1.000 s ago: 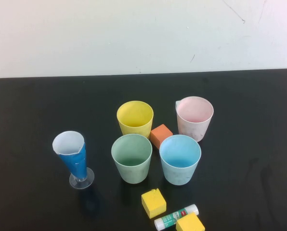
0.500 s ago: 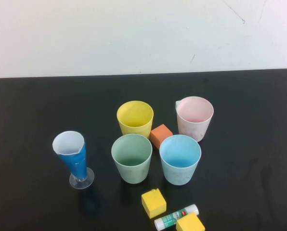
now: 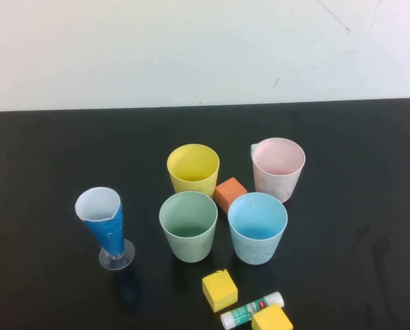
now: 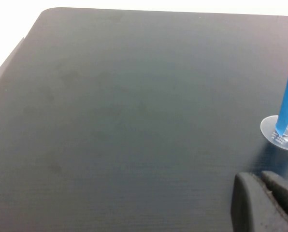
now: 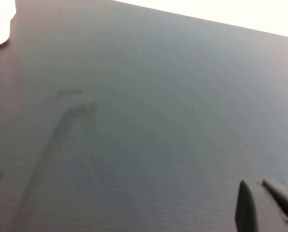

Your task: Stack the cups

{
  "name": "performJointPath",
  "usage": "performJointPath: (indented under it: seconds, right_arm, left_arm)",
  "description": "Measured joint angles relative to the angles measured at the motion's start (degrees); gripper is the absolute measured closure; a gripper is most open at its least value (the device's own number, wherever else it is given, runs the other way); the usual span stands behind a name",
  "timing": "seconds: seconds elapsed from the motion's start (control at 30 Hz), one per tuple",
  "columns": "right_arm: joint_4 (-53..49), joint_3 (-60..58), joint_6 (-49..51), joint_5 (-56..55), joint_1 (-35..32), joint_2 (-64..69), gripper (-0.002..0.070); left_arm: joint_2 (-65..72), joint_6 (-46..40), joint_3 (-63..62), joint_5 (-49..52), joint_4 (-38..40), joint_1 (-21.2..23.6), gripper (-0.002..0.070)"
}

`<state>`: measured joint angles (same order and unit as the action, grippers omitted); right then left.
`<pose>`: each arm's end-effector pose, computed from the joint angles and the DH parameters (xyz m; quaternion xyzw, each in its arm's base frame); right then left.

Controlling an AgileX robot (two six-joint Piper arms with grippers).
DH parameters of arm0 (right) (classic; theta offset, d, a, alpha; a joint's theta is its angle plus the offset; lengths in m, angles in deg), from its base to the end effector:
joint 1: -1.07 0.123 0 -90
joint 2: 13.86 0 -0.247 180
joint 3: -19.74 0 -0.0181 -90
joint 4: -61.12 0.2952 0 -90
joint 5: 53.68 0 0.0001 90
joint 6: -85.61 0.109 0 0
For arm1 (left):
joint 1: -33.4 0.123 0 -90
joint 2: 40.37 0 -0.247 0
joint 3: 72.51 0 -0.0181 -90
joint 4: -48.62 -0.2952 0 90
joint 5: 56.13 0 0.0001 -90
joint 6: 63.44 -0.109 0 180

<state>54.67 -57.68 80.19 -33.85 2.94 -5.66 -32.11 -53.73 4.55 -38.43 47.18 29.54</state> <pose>0.1536 0.0008 0.1699 -0.0810 0.7909 -0.0659 0.6029 0.1542 -0.0096 0.1760 -0.0330 0.7820 -0.0632 0.6192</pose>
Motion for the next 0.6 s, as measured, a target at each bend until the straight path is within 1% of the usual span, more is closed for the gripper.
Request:
performJointPath:
  seconds: [0.27, 0.33, 0.4, 0.5, 0.6]
  right_arm:
    - [0.08, 0.00, 0.00, 0.00, 0.00, 0.00, 0.0679]
    - [0.32, 0.00, 0.65, 0.00, 0.00, 0.00, 0.0679]
    - [1.99, 0.00, 3.09, -0.12, 0.00, 0.00, 0.0679]
    - [7.90, 0.00, 9.66, -0.21, 0.00, 0.00, 0.0679]
    - [16.59, 0.00, 17.18, -0.21, 0.00, 0.00, 0.0679]
  left_arm:
    - [0.00, 0.00, 0.00, 0.00, 0.00, 0.00, 0.0678]
    - [0.00, 0.76, 0.00, -0.27, 1.08, 0.00, 0.0678]
    - [0.00, 4.41, 0.00, -2.06, 6.84, 0.00, 0.0678]
    - [0.00, 12.98, 0.12, -6.93, 22.77, 0.00, 0.0678]
    - [0.00, 17.03, 0.12, -11.08, 34.74, 0.00, 0.0678]
